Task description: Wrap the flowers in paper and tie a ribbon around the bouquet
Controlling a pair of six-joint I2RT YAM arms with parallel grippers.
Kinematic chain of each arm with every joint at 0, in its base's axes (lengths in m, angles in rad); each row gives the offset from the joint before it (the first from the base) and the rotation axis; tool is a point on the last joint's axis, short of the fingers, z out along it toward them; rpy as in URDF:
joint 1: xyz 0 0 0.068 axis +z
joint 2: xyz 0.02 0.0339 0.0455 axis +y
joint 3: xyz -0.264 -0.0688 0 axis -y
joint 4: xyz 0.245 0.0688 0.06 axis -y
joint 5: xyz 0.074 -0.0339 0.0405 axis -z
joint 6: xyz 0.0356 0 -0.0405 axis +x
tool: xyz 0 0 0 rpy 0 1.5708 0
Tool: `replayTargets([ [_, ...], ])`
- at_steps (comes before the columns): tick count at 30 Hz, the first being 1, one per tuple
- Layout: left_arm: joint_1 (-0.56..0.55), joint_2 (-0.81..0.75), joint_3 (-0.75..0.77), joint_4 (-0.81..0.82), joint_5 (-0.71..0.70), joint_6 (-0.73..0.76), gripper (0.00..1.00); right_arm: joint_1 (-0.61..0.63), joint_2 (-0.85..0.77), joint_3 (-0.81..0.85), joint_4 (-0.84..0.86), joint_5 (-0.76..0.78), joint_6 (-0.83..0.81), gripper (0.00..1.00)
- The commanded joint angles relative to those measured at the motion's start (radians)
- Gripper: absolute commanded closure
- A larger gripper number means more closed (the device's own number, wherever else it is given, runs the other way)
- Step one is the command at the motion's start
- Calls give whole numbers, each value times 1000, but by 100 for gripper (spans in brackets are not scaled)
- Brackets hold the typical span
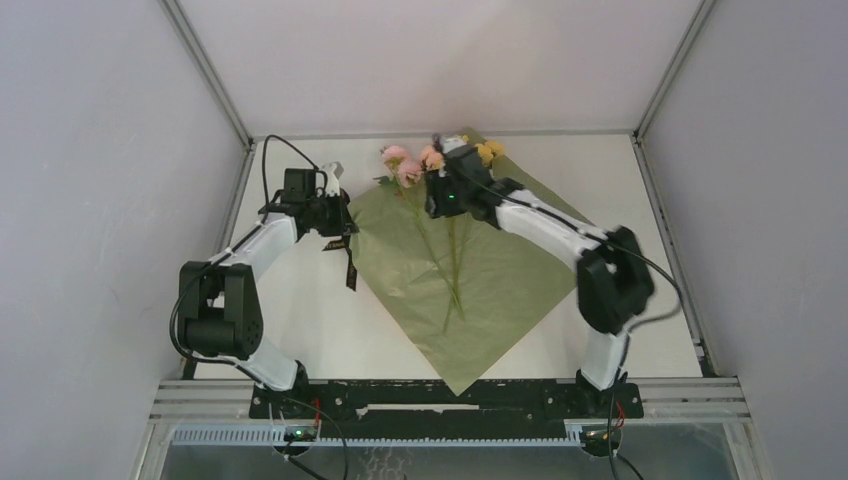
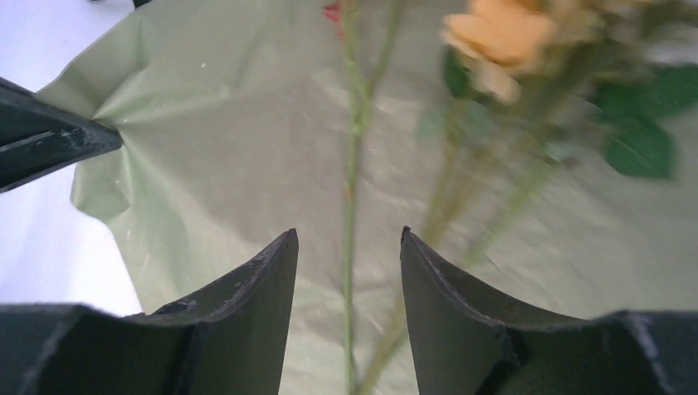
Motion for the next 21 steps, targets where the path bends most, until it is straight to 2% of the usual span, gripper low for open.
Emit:
replayTargets([
  [1,-8,-60,5,-4,-3,30,99,46,265,266,-72,-85,-55,44],
  [8,-12,-57,-5,-2,11,21,99,51,596,647,-220,-44,-54,50],
  [16,-14,-53,-6,-2,14,22,99,46,721,693,-233,60,-19,65],
  [17,-14,-53,-6,-2,13,23,99,46,727,692,-235,60,-16,68],
  [21,-14,-53,-8,-2,11,24,99,46,715,690,-246,37,-9,93],
])
